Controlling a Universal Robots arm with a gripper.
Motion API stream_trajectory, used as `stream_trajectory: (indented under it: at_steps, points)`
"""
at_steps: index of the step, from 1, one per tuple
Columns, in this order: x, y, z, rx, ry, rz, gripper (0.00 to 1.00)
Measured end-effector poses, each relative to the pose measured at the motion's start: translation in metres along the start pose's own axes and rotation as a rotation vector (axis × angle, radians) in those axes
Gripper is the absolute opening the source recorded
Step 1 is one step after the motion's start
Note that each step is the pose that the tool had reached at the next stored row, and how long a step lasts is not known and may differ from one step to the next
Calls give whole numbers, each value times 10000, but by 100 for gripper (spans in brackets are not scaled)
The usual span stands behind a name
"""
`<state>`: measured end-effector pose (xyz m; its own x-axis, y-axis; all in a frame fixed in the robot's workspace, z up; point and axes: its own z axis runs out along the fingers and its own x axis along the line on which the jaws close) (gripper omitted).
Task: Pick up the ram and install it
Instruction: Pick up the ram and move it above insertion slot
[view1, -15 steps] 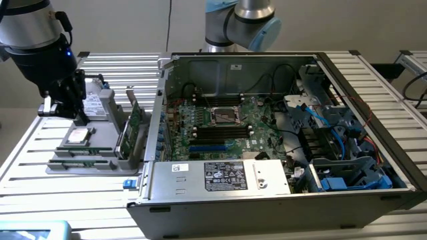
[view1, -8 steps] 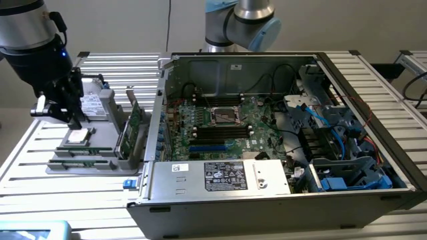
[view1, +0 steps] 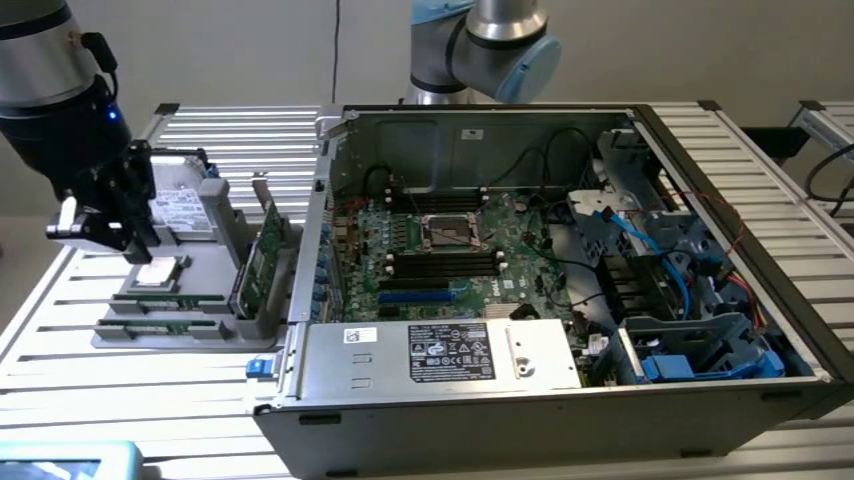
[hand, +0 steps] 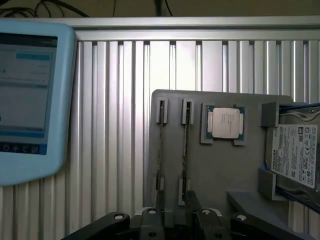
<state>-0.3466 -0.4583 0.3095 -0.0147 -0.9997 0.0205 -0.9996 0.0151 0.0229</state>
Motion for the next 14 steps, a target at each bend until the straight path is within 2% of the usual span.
stream_trajectory:
  at_steps: [3,4,14]
  points:
    - [1,7,49,-13,1,-2,32]
    - [0,10,67,-21,1,-1,38]
    - [65,46,250,-65,3,0,38]
